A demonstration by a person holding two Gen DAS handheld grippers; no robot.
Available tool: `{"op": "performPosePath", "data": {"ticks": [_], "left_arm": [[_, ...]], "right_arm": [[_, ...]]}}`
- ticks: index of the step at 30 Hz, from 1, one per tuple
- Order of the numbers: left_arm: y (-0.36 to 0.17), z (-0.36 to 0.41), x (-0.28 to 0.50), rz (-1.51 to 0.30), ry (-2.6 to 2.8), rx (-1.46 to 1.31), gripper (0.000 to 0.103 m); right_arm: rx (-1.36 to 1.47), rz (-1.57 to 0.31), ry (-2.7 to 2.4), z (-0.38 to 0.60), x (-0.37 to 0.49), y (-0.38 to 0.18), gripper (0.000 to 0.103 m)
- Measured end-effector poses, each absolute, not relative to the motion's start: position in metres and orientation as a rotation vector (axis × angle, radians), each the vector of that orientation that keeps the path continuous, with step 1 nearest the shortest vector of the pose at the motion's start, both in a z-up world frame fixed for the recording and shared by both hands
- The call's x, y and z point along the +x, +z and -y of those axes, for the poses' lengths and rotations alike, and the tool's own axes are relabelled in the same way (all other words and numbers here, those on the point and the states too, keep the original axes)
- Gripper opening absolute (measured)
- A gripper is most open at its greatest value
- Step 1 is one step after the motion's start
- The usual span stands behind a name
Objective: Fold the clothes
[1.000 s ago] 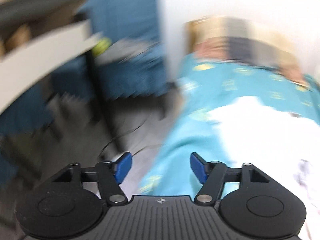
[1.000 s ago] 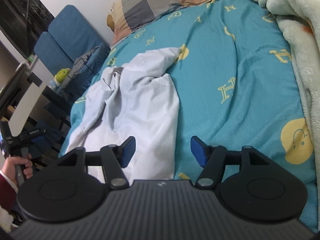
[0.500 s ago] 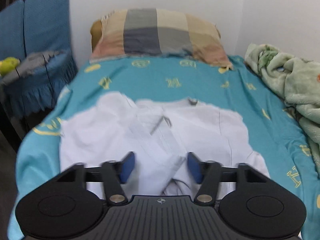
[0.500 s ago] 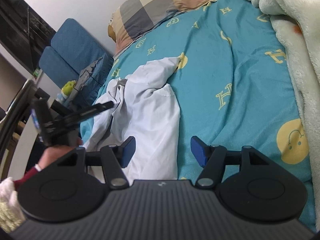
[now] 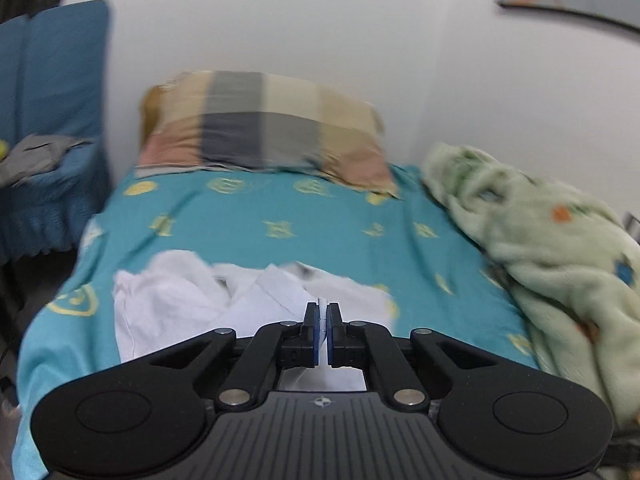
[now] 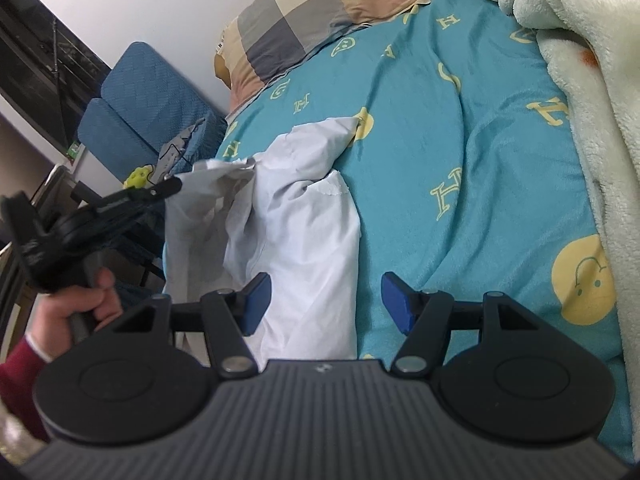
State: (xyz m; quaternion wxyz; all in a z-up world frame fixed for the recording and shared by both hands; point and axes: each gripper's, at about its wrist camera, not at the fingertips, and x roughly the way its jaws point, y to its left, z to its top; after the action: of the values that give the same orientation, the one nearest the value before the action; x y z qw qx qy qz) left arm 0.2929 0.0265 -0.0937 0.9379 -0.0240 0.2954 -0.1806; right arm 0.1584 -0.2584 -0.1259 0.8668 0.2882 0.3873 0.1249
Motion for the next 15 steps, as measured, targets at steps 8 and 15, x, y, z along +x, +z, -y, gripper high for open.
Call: {"op": "performPosePath", "data": {"ticks": [8, 15], "left_arm": [[-0.145, -0.012, 0.273, -0.795, -0.281, -0.070, 0.024], [-0.112, -0.060, 0.167, -0.951, -0.088, -0.127, 0.066]], "right_arm": [[0.581, -0.810, 0.267, 0.257, 0.160, -0.127, 0.064], [0.558, -0.795, 0.287, 0.254, 0.154, -0.121, 0.064]]}}
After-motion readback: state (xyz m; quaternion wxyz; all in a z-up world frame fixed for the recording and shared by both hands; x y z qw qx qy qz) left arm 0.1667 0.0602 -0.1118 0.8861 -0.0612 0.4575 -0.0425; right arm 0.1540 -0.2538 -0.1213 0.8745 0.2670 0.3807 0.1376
